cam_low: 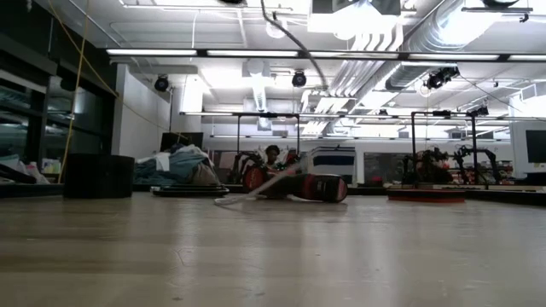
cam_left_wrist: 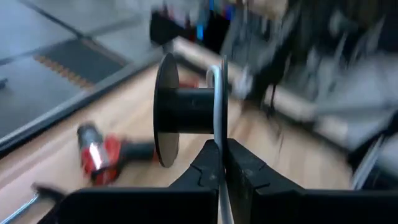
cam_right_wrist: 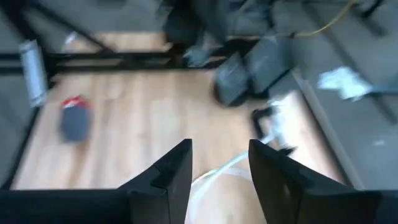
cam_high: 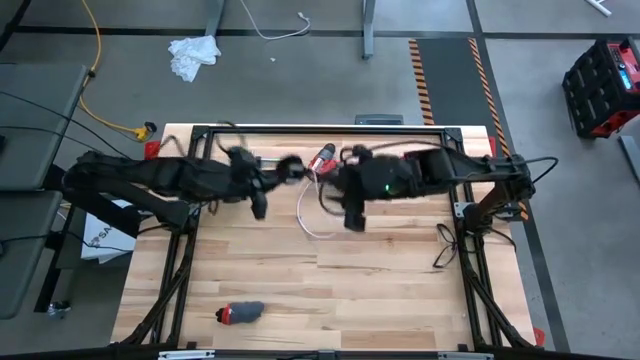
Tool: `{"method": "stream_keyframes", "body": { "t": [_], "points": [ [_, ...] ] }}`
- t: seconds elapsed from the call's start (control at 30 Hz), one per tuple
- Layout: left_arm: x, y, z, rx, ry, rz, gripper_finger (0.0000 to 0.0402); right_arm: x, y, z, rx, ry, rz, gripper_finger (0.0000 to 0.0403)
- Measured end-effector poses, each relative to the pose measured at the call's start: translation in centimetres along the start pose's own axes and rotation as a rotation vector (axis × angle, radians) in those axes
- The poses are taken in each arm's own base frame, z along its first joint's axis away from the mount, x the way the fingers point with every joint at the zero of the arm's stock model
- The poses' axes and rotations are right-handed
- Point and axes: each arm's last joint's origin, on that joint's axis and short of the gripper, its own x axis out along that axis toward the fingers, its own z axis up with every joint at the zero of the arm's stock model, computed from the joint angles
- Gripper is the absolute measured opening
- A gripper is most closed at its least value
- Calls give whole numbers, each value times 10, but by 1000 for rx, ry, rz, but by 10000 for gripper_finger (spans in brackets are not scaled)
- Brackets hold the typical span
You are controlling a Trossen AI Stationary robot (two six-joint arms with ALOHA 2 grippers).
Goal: Coil cords
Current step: Coil the white cable wire into the black spool
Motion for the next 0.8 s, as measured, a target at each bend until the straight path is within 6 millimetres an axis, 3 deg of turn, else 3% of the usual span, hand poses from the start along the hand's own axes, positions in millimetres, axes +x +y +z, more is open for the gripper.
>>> {"method": "stream_keyframes", "body": {
  "t": [0.17, 0.37, 0.5, 0.63, 0.8],
  "points": [
    [-19, 5, 27, -221, -249, 8, 1, 17, 31, -12, 28, -31, 45, 134],
    [-32, -3, 49, -408, -487, -42, 0, 63, 51, -24, 290, -404, 23, 134],
    [-30, -14, 52, -494, -521, -131, 0, 77, 37, -29, 531, -745, 88, 134],
    [-29, -23, 51, -549, -518, -211, 0, 70, 13, -27, 748, -1046, 309, 134],
    [-21, -32, 50, -618, -502, -314, 0, 66, -4, -21, 842, -1105, 442, 134]
  ]
}}
